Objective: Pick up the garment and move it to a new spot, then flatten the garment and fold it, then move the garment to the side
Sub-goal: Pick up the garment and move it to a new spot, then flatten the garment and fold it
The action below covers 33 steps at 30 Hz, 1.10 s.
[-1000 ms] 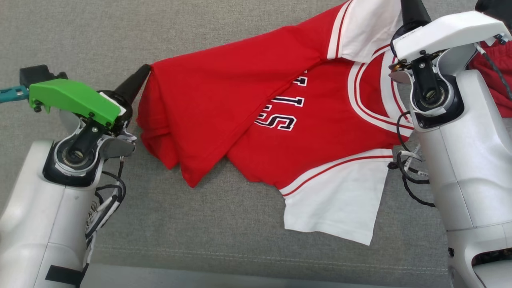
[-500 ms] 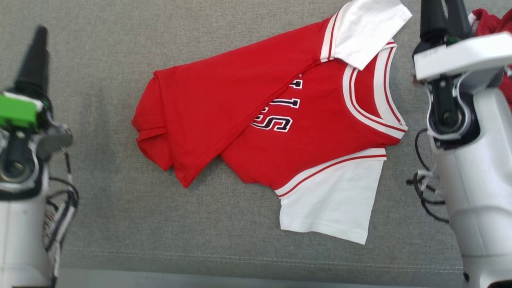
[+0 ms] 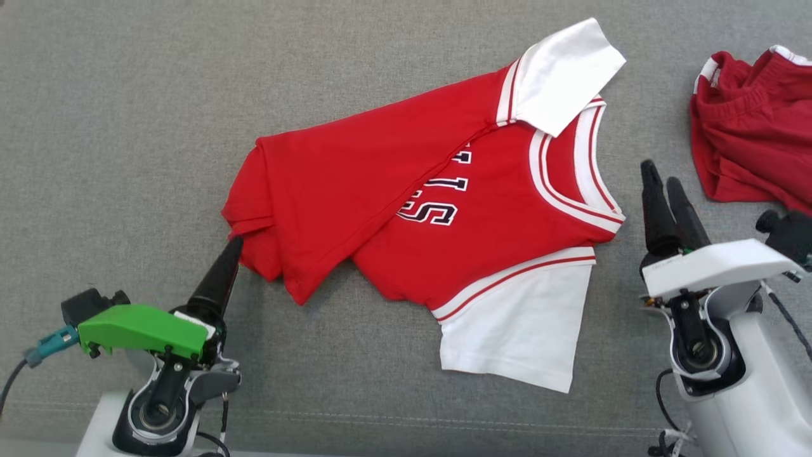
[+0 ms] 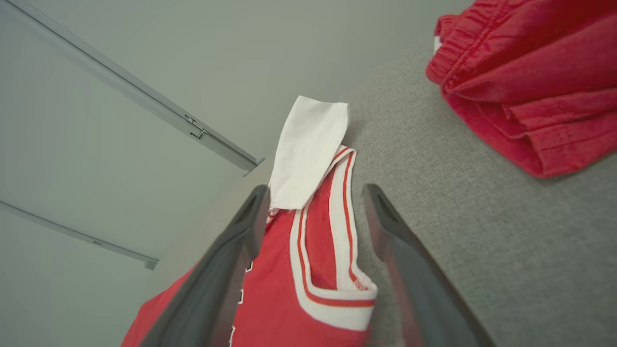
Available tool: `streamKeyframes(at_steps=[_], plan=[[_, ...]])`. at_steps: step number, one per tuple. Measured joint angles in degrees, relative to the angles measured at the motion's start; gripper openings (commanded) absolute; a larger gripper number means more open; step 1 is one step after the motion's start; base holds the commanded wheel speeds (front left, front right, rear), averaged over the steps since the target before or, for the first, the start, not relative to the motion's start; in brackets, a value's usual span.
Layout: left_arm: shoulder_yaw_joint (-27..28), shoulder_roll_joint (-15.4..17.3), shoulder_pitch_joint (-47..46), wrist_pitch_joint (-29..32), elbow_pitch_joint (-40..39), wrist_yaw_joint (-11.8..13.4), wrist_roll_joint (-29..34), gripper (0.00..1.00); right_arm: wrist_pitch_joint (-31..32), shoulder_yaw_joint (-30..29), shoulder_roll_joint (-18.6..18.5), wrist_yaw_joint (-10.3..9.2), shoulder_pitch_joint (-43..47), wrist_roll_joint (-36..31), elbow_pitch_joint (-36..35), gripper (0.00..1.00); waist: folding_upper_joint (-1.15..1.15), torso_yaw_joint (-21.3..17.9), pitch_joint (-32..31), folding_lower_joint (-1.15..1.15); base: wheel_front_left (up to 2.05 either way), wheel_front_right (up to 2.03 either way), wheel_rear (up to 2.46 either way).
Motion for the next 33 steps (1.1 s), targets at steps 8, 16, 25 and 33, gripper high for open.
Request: streamKeyframes(at_steps=[8,16,25,33], plan=[[-4.1,0.0,5.6,1.1,-5.3,1.2,0.1,1.0,3.3,2.2,0.9,-0.96,9.5,1.7,-4.7,1.0,0.0,-1.0,-0.5,0.0,0.0,0.0,0.0],[-6.3,-1.0,6.6,1.5,-8.4,1.4,0.6,1.0,4.9,4.5,1.5,-0.99,14.1,2.4,-6.7,1.0,0.0,-1.0,0.3,0.0,0.0,0.0,0.0],[-10.4,-2.8,6.4,3.2,-12.4,1.8,1.0,1.0,6.3,6.8,1.8,-1.0,15.7,2.7,-8.7,1.0,0.0,-0.8,1.1,0.0,0.0,0.0,0.0],[-9.5,-2.7,6.4,2.4,-13.7,2.5,1.4,1.0,6.5,7.2,2.0,-1.51,16.5,2.7,-9.9,1.0,0.0,-1.1,1.4,0.0,0.0,0.0,0.0]])
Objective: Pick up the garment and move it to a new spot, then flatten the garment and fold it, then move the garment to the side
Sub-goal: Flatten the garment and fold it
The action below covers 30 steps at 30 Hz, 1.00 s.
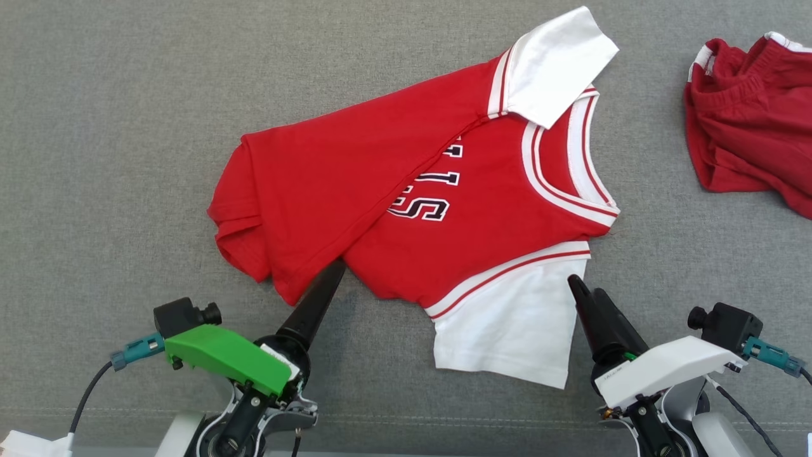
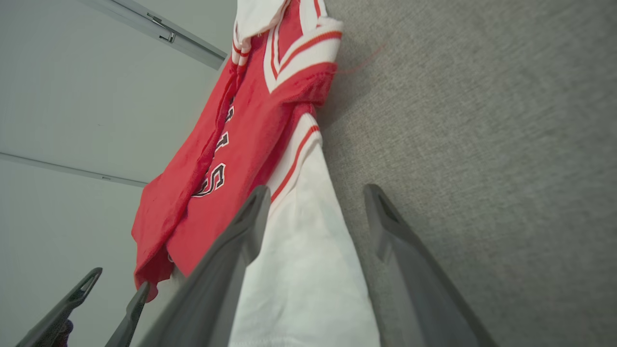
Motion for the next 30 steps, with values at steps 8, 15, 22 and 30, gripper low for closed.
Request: streamKeyframes(at_steps=[8,15,22,30], plan=[[2.3,0.1,0.0,-2.1,0.9,1.5,0.7,1.0,0.0,0.0,0.0,-0.42,0.3,0.0,-1.5,1.0,0.0,-0.1,0.3,0.0,0.0,0.0,0.0],[2.3,0.1,-0.4,-2.5,1.8,1.9,0.9,0.27,0.1,0.0,0.0,-0.43,0.7,-0.1,-2.1,1.0,0.0,-0.3,0.4,0.0,0.0,0.0,0.0],[3.7,0.1,-2.8,-3.8,0.9,2.4,2.7,0.0,0.2,0.4,0.1,-0.54,1.0,-0.2,-2.6,1.0,0.0,-0.5,0.5,0.0,0.0,0.0,0.0],[5.7,1.9,-10.2,-2.7,-4.8,2.4,3.3,0.0,0.7,0.8,0.3,-0.9,1.0,-0.2,-3.7,1.0,0.0,-1.0,1.3,0.0,0.0,0.0,0.0]])
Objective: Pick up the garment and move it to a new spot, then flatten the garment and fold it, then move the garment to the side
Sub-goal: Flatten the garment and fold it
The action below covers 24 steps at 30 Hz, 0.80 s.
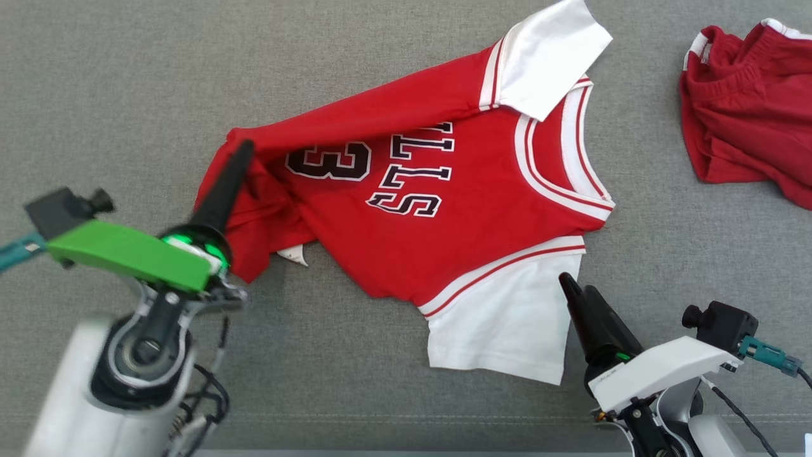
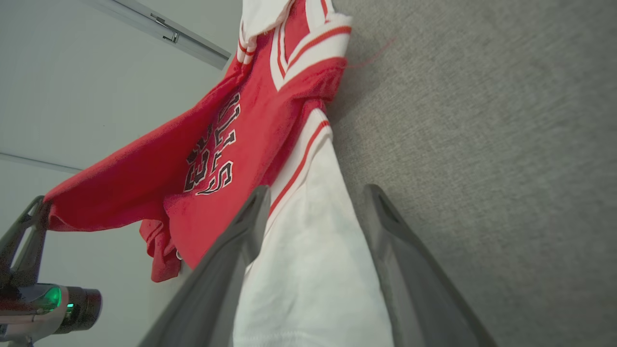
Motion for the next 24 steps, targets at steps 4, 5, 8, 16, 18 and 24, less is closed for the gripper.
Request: streamKeyframes(at_steps=[4,5,8,16,18,24], plan=[[4.9,5.2,-7.3,0.3,2.2,0.9,1.7,0.0,0.7,1.2,0.0,-0.02,-0.1,-0.5,-0.4,1.0,0.0,-0.5,0.9,0.0,0.0,0.0,0.0],[6.0,6.1,-9.0,0.8,3.3,1.2,1.9,0.0,0.8,1.6,0.1,-0.02,-0.2,-0.6,-0.5,1.0,0.0,-0.7,1.2,0.0,0.0,0.0,0.0],[9.0,7.8,-14.3,1.4,6.8,1.5,1.9,0.0,1.3,2.7,0.1,-0.02,-0.5,-0.9,-0.7,1.0,0.0,-1.7,1.9,0.0,0.0,0.0,0.0],[12.9,16.0,-21.3,3.2,21.2,1.6,5.1,0.0,1.6,4.7,0.8,0.32,-2.8,-0.9,-0.6,1.0,0.0,-6.5,4.2,0.0,0.0,0.0,0.0],[13.8,17.1,-22.8,3.1,23.8,1.6,6.7,0.0,1.6,4.9,1.0,0.42,-3.2,-0.9,-0.4,1.0,0.0,-7.8,4.7,0.0,0.0,0.0,0.0],[11.5,17.1,-28.5,3.3,26.2,1.6,8.0,1.0,0.5,4.3,1.2,0.57,-3.8,-0.2,0.0,1.0,0.0,-11.4,6.3,0.0,0.0,0.0,0.0]])
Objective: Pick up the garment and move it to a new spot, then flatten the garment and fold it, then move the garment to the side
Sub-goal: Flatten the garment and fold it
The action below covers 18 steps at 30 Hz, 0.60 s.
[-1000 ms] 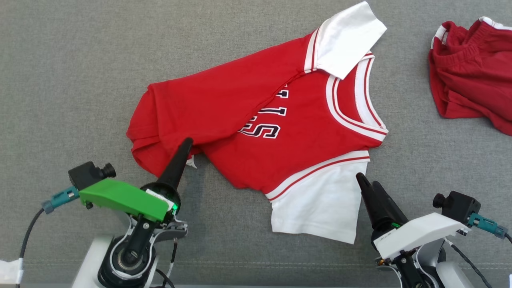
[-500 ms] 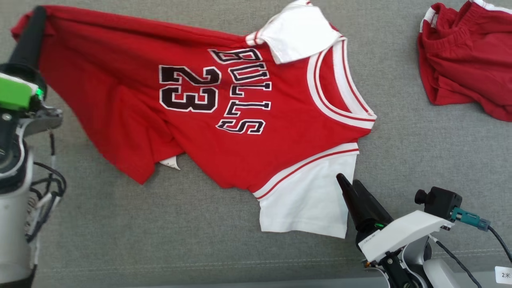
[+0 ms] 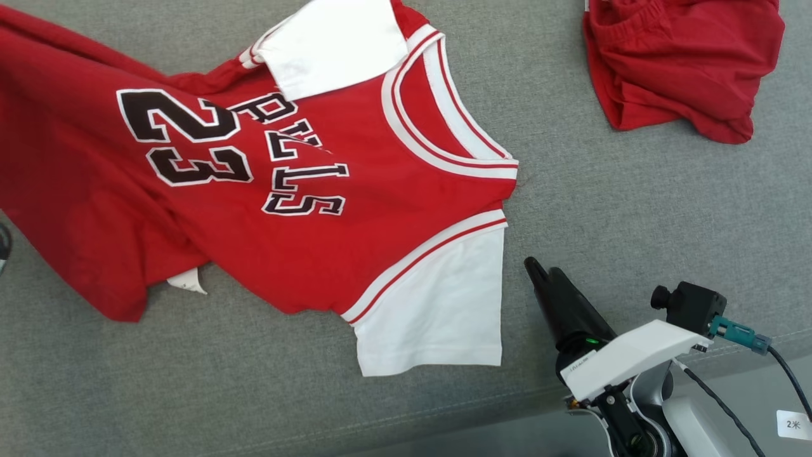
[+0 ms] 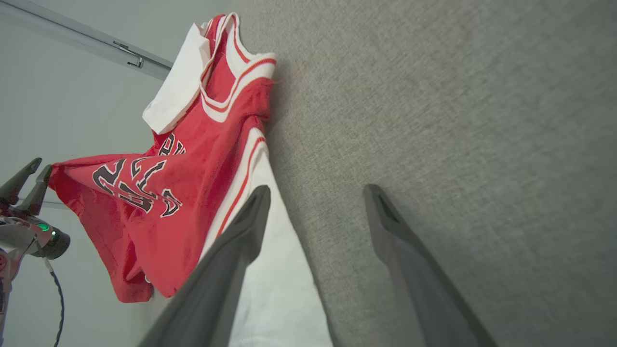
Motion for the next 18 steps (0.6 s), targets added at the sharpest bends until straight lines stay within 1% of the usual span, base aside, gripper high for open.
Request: streamKeyframes(at_steps=[3,5,8,11,14,17,18], plan=[[-3.6,-2.2,-0.6,1.1,1.5,0.0,0.7,1.0,-0.7,-0.8,0.0,0.0,0.0,0.4,0.3,1.0,0.0,-0.7,0.9,0.0,0.0,0.0,0.0],[-5.0,-3.1,-0.4,1.7,2.6,0.0,1.3,1.0,-0.9,-1.0,0.0,0.01,0.0,0.4,0.5,1.0,0.0,-0.6,1.1,0.0,0.0,0.0,0.0],[-5.6,-3.2,-0.2,2.3,3.8,0.0,1.6,1.0,-1.1,-1.4,0.0,0.01,0.0,0.4,0.8,1.0,0.0,0.1,0.9,0.0,0.0,0.0,0.0],[-5.7,-3.2,0.8,2.7,5.4,0.0,1.7,1.0,-1.1,-1.7,-0.3,0.01,-0.2,0.2,1.1,1.0,0.0,1.4,0.5,0.0,0.0,0.0,0.0],[-4.4,-3.4,2.0,2.6,6.4,0.0,1.3,1.0,-1.1,-2.0,-1.1,0.01,-1.1,0.2,1.6,1.0,0.0,2.9,-0.1,0.0,0.0,0.0,0.0],[-3.4,-4.1,2.9,1.9,6.6,-0.1,-0.1,1.0,-1.1,-2.3,-1.7,0.0,-1.9,-0.2,2.2,1.0,0.0,4.6,-0.8,0.0,0.0,0.0,0.0],[-2.4,-4.8,4.0,1.2,6.5,-0.6,-1.3,1.0,-0.9,-2.5,-1.9,0.0,-2.3,-0.2,2.9,1.0,0.0,5.7,-1.3,0.0,0.0,0.0,0.0]])
